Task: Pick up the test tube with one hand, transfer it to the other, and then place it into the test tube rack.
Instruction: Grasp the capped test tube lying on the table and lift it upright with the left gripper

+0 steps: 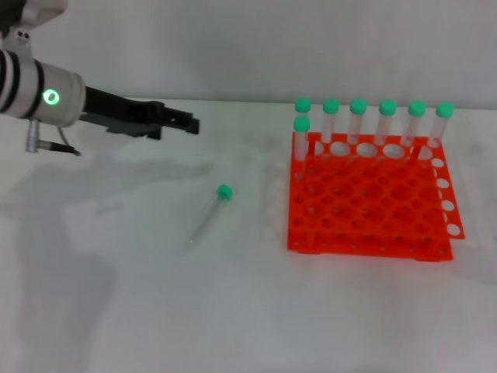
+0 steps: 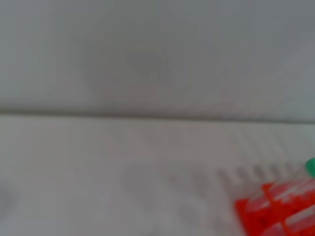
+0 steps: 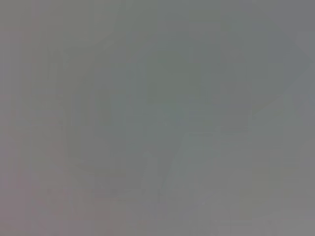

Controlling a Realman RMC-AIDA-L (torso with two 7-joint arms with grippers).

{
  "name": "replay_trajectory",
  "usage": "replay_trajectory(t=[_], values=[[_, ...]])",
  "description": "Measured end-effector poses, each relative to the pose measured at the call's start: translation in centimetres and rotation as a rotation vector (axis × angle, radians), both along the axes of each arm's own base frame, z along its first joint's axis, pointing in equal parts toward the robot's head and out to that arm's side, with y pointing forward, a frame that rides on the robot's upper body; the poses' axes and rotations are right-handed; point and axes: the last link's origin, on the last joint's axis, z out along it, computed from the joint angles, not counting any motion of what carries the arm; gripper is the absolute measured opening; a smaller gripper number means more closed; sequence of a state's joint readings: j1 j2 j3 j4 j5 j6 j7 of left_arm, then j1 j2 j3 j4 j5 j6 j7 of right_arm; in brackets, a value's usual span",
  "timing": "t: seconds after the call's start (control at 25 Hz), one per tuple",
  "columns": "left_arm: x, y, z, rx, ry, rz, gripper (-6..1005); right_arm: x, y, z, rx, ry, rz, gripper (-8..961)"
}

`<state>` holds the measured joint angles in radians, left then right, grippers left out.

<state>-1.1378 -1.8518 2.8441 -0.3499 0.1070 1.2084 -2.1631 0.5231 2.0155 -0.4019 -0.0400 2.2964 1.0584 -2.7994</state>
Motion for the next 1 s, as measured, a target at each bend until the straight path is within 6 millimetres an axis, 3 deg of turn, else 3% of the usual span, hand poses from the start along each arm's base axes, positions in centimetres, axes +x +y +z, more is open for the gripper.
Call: replay_trajectory(t=[0.16,0.4,1.0], values=[[1.0,-0.1,0.8,-0.051,0.048,0.048,879,-0.1,0.1,0.0,0.000,0.000,0.004,832],[2.2,-0.7,0.2,-0.167,0.142,0.101,878,-0.3,0.3,0.0,0.001,-0.001,0.009,832],[3.1,-2.4,-5.5,-0.299,0.374,0.113,875,-0.7,1.1,-0.2,-0.014,0.000,0.003,832]])
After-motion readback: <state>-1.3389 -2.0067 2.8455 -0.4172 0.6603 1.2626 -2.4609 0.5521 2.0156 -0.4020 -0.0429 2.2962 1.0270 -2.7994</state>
